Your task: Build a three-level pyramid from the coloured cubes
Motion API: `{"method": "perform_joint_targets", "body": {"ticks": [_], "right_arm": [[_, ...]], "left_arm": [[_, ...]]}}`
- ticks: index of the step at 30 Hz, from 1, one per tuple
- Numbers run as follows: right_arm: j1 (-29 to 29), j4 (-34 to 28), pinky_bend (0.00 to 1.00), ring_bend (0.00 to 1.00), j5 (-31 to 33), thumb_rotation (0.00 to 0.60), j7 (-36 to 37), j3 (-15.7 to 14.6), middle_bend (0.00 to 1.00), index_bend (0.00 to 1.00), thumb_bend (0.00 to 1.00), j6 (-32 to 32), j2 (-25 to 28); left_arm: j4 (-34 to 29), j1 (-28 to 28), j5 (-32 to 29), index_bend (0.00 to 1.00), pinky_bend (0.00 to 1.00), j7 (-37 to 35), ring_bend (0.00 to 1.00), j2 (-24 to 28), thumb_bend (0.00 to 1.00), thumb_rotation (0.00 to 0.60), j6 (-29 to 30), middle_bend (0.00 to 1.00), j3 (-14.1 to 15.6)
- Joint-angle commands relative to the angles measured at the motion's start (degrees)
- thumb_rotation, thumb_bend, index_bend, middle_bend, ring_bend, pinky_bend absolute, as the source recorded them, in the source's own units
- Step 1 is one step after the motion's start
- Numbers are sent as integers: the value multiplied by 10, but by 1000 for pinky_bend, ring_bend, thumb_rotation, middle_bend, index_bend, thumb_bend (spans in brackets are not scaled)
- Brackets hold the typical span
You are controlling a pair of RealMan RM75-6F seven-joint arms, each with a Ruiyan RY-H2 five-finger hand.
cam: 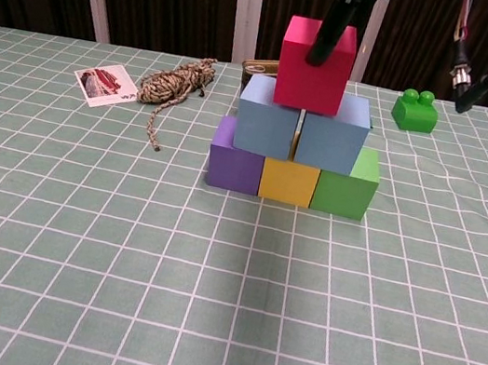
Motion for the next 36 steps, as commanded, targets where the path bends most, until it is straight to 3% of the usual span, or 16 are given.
{"method": "perform_joint_targets", "body": {"ticks": [1,36], "right_arm": [[0,1,0,276,-1,600,1,0,506,0,317,-1,-1],[-8,9,0,253,0,600,-7,-6,506,0,316,-11,0]], "left_arm": [[0,0,0,0,49,0,6,0,89,600,0,32,0],[0,-1,-4,0,49,1,6,0,90,600,-3,32,0]]}}
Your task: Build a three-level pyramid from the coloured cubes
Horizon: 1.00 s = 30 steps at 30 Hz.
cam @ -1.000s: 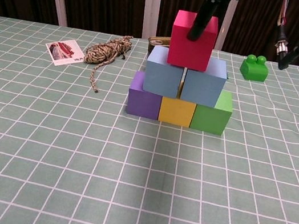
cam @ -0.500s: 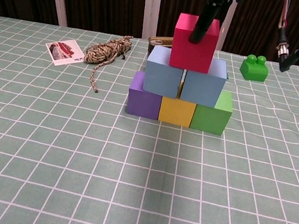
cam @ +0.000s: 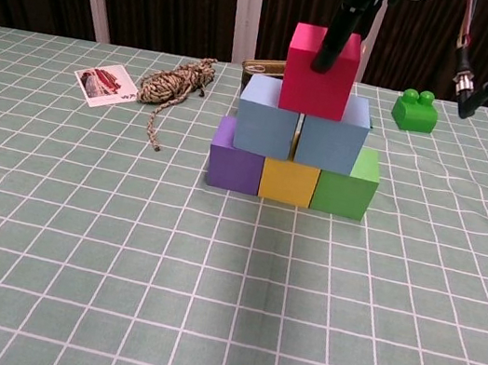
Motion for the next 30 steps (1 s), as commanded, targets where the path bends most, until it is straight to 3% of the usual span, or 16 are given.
{"method": "perform_joint_targets", "body": {"ticks": [1,6,18,26,30], "right_arm": [[-1,-1,0,250,1,600,-2,-1,506,0,316,-1,1],[-1,-4,0,211,3,600,-4,-1,489,0,315,-5,2],[-6,-9,0,13,9,600,-3,0,160,0,315,-22,8],[-8,-16,0,0,15,600,-3,0,8,0,315,-31,14],[-11,-36,0,0,20,600,-5,1,0,0,312,-31,24]], "left_arm": [[0,0,0,0,49,0,7,0,90,600,0,32,0],[-2,0,-2,0,49,-1,7,1,90,600,-1,32,0],[-5,-1,-7,0,49,-1,7,4,90,600,-4,32,0],[-6,-1,-8,0,49,-1,6,4,90,600,-4,32,0],[-5,-1,-7,0,49,-1,6,4,90,600,-3,32,0]]}}
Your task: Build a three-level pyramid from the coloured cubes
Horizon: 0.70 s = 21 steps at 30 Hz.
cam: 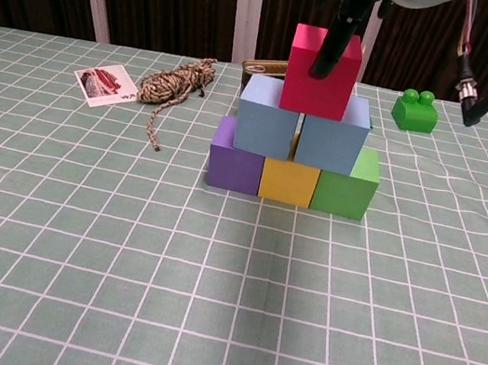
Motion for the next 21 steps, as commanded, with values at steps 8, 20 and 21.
{"method": "perform_joint_targets", "body": {"ticks": [8,20,21], "right_arm": [[-29,-102,0,0,-37,600,6,-18,0,0,261,25,57],[-223,-251,0,0,-269,600,134,-151,0,0,261,84,222],[-255,-254,0,0,-309,600,162,-180,0,0,261,81,239]], "left_arm": [[-1,4,6,0,49,-4,7,2,89,600,11,32,-2],[17,17,34,0,49,-19,7,-8,90,600,43,31,-2],[22,19,38,0,49,-20,7,-11,90,600,47,31,-1]]}}
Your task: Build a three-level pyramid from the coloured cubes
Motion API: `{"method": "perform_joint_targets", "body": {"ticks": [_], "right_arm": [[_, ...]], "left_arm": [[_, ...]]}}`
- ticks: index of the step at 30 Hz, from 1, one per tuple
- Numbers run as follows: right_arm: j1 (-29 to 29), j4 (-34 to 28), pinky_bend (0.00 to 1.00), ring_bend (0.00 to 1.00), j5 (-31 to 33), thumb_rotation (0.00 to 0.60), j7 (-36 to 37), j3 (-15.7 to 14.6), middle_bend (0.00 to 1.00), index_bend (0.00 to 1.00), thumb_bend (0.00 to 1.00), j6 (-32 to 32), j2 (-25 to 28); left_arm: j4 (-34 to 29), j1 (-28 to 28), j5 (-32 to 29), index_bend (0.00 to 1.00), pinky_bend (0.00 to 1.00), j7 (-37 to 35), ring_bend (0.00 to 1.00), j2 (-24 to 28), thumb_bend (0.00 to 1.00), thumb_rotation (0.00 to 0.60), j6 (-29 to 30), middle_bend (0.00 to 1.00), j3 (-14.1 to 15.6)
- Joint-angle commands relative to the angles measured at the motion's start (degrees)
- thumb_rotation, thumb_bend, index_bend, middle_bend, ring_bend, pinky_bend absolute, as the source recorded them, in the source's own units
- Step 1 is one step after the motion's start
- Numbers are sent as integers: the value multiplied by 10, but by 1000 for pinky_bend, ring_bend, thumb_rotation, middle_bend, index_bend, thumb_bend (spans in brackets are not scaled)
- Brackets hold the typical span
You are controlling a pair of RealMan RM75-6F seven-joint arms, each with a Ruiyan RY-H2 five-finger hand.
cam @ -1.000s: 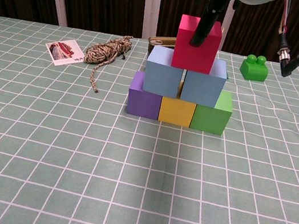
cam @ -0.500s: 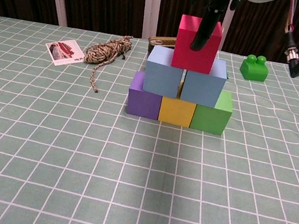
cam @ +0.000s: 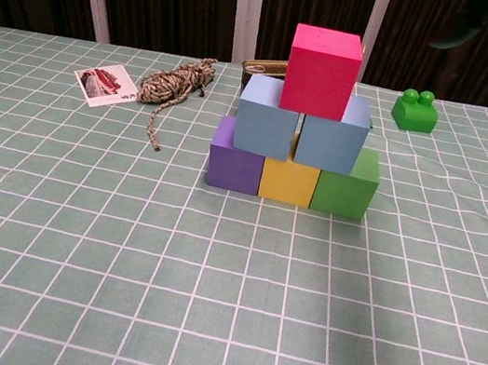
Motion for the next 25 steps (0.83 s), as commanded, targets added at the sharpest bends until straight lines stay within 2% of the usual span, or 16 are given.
{"method": "perform_joint_targets", "body": {"ticks": [1,4,5,7,13,19,25], "right_arm": [[-125,-37,0,0,-143,600,102,-105,0,0,261,13,79],[-203,-14,0,0,-239,600,186,-177,0,0,261,-9,108],[-242,10,0,0,-266,600,228,-211,0,0,261,-15,113],[-292,57,0,0,-340,600,300,-258,0,0,261,-35,116],[-381,165,0,0,-459,600,414,-332,0,0,261,-48,102],[-446,256,0,0,-554,600,478,-371,0,0,261,-27,78],[-473,294,0,0,-605,600,494,-365,0,0,261,-9,69]], "left_arm": [[12,5,11,0,49,-3,7,-8,90,600,11,31,1],[35,13,25,0,46,-4,7,-19,90,600,26,21,5],[50,20,27,0,43,-7,6,-23,89,600,35,17,9],[68,28,34,0,42,-21,6,-29,89,600,45,13,12],[105,48,56,0,37,-51,7,-34,89,600,76,5,17],[143,65,68,0,34,-68,6,-43,90,600,103,0,19],[159,70,58,0,34,-87,5,-51,89,600,109,0,8]]}}
